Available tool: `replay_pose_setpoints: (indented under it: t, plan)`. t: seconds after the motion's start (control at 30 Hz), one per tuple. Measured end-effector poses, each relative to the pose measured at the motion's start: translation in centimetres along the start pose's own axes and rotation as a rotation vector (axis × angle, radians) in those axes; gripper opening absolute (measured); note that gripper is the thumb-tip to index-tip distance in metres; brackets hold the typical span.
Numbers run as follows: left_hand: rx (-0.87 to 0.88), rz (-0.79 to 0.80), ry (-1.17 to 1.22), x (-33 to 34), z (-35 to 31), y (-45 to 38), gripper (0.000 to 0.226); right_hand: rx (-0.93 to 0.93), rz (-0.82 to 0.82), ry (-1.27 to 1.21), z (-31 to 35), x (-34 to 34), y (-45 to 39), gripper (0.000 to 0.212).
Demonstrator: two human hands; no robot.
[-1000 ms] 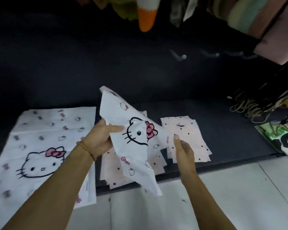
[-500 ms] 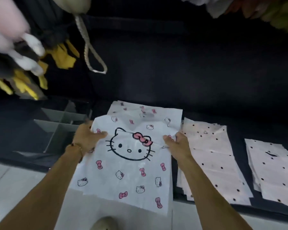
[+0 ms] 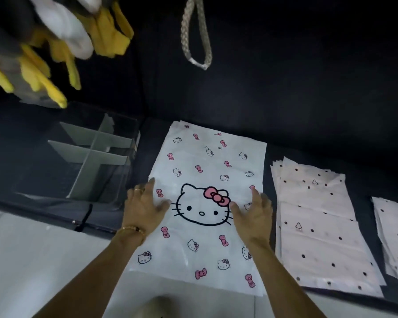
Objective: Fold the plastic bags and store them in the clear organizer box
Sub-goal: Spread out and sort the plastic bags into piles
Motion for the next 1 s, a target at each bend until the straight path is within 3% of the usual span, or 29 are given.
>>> replay_pose_setpoints:
  t: [0.13,0.27,0.33,0.53,0.63,0.73,0.87,1.0]
  plan:
    - [0.072,0.013,-0.065,0.5,-0.8,-0.1,0.069,-0.061,0.082,0.062,0.0,0.4,-0.3,0.065]
    - [0.074,-0.080,-0.127,-0.4,-2.1,1.6,0.064,-0.159,0.027,0.216,-0.6,-2.7,1.1,0.052]
    - [0.183,-0.126,-0.044,-0.5,-4.6,3.9,0.059,-0.178,-0.001,0.305,-2.4,-4.4,2.6,0.051]
    - [0.536,0.140,0.241,5.7,-16.4,14.0,0.049,0.109,-0.089,0.306,-14.2,-12.2,5.4,0.051]
    - [0.627,0.280,0.141,10.8,-21.5,18.0,0.055,0.085,-0.045,0.484,-19.7,-16.4,5.3,0.048]
    - [0.612,0.325,-0.054,14.9,-24.3,19.2,0.066,0.024,0.115,0.647,-24.3,-18.2,3.6,0.048]
    - [0.556,0.245,-0.214,18.1,-25.6,17.8,0.072,-0.051,0.245,0.629,-28.4,-18.2,1.1,0.049]
    - [0.593,0.187,-0.200,19.7,-26.9,18.6,0.065,0.030,0.210,0.551,-32.8,-20.4,0.5,0.047]
Point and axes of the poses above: each hand's wrist, its own y-axis away from the middle knuckle, its own x-axis out of the palm, z = x × y, the point moved 7 cm from there along -y, towards the middle knuckle, and after that the axes turned 12 degrees about -x, right-handed, at the moved point
